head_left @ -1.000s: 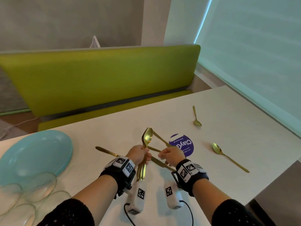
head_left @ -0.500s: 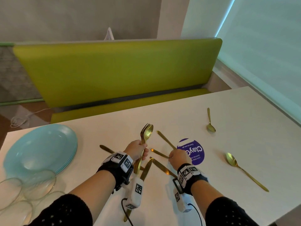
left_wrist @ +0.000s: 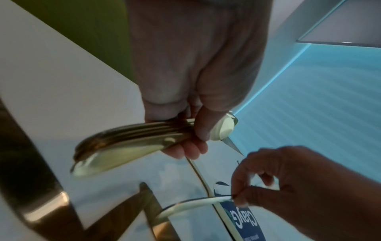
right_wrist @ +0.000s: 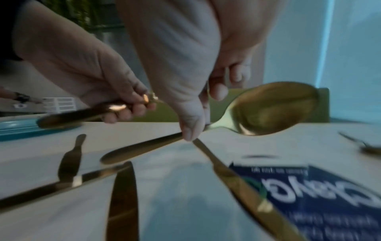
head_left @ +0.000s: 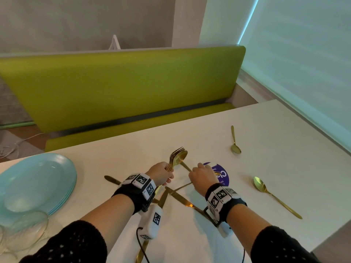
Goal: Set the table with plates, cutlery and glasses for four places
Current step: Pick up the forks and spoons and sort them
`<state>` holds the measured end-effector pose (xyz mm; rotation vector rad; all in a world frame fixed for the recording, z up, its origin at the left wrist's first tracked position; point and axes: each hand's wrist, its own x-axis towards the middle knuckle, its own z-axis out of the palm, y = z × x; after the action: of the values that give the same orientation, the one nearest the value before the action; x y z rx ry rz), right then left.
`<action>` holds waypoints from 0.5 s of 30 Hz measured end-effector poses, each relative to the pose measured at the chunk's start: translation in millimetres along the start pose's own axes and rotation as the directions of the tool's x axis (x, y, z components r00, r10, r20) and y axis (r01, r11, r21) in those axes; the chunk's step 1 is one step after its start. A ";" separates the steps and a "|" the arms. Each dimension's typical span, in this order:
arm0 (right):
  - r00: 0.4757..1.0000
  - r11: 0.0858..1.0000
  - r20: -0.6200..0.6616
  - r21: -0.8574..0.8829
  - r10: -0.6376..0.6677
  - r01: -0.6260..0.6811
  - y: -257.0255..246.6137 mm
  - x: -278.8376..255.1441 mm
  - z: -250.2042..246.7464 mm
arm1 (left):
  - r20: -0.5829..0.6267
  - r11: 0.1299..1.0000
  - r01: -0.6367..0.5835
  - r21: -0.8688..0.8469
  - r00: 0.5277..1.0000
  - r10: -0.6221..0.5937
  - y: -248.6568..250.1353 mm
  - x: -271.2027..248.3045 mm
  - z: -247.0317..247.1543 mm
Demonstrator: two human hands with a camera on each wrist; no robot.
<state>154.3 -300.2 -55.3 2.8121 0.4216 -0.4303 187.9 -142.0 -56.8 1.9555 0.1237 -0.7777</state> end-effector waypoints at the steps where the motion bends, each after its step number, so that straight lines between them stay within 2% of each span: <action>1: 0.998 0.998 -0.031 -0.033 -0.046 0.045 2.1 -1.8 -5.4 | 0.028 1.000 -0.004 0.023 1.000 0.003 2.6 -0.3 3.4; 6: 0.968 0.974 -0.117 -0.080 -0.220 0.212 8.6 -9.5 -25.8 | 0.128 0.999 -0.016 0.043 0.992 0.011 10.8 -2.8 25.5; 15: 0.939 0.942 -0.081 -0.053 -0.335 0.332 20.5 -22.7 -32.5 | 0.287 1.000 -0.026 -0.005 0.958 0.027 24.7 -12.8 55.8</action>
<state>148.2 -314.8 -13.6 2.7319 0.9246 -0.3581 161.6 -197.8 -47.7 1.8178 -0.0769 -1.0335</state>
